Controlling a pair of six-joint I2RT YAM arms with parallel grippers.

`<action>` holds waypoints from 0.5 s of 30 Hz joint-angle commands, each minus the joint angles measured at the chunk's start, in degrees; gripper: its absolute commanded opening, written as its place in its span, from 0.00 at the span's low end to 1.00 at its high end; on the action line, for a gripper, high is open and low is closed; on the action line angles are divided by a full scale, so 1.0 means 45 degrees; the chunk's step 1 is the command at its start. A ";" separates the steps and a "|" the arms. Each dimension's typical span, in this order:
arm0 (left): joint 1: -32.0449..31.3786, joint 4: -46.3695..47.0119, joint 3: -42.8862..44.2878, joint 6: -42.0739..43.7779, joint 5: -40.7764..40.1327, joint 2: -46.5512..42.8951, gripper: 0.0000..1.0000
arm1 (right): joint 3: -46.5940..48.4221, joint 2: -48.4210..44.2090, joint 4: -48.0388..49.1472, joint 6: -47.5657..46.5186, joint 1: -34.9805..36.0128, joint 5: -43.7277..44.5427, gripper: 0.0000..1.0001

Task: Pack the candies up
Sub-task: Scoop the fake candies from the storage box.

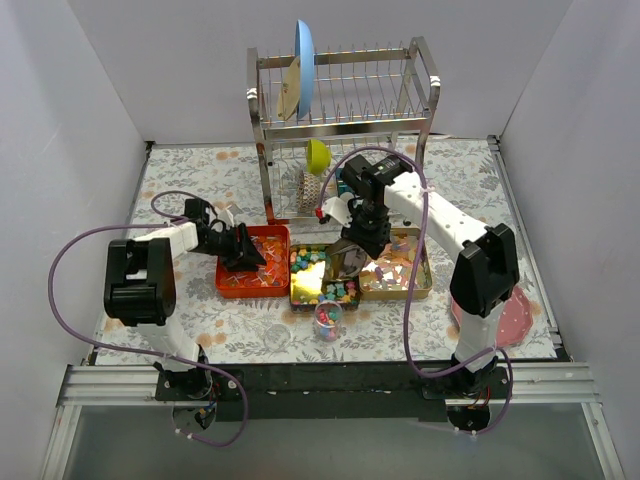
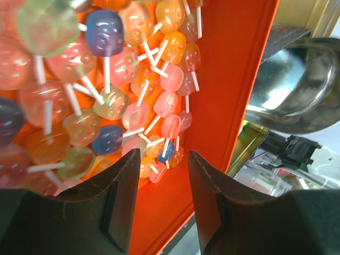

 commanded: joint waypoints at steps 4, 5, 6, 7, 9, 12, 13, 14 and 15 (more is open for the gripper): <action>-0.0841 0.0226 -0.0394 0.0651 0.0198 0.0434 0.38 | 0.1568 0.1192 -0.0071 0.0763 -0.0022 0.0659 0.01; -0.0938 0.0305 -0.0433 0.0671 0.0256 0.0513 0.37 | 0.1726 0.1445 -0.0071 0.0782 -0.0041 0.0581 0.01; -0.0997 0.0363 -0.0453 0.0671 0.0276 0.0552 0.36 | 0.1824 0.1563 -0.0071 0.0782 0.0017 0.0561 0.01; -0.1036 0.0480 -0.0492 0.0671 0.0354 0.0649 0.36 | 0.1941 0.1661 -0.0071 0.0782 0.0037 0.0503 0.01; -0.1250 0.0578 -0.0492 0.0690 0.0374 0.0747 0.34 | 0.2156 0.1876 -0.0071 0.0821 0.0095 0.0210 0.01; -0.1446 0.0793 -0.0492 0.0612 0.0628 0.0923 0.30 | 0.2313 0.2111 -0.0071 0.0724 0.0251 -0.0258 0.01; -0.1505 0.0832 -0.0492 0.0632 0.0647 0.0962 0.29 | 0.2294 0.2150 -0.0071 0.0666 0.0290 -0.0395 0.01; -0.1563 0.0852 -0.0453 0.0670 0.0725 0.1059 0.27 | 0.2216 0.2150 -0.0071 0.0394 0.0330 -0.0763 0.01; -0.1583 0.0852 -0.0434 0.0690 0.0745 0.1099 0.25 | 0.1925 0.2112 -0.0052 0.0314 0.0446 -0.0844 0.01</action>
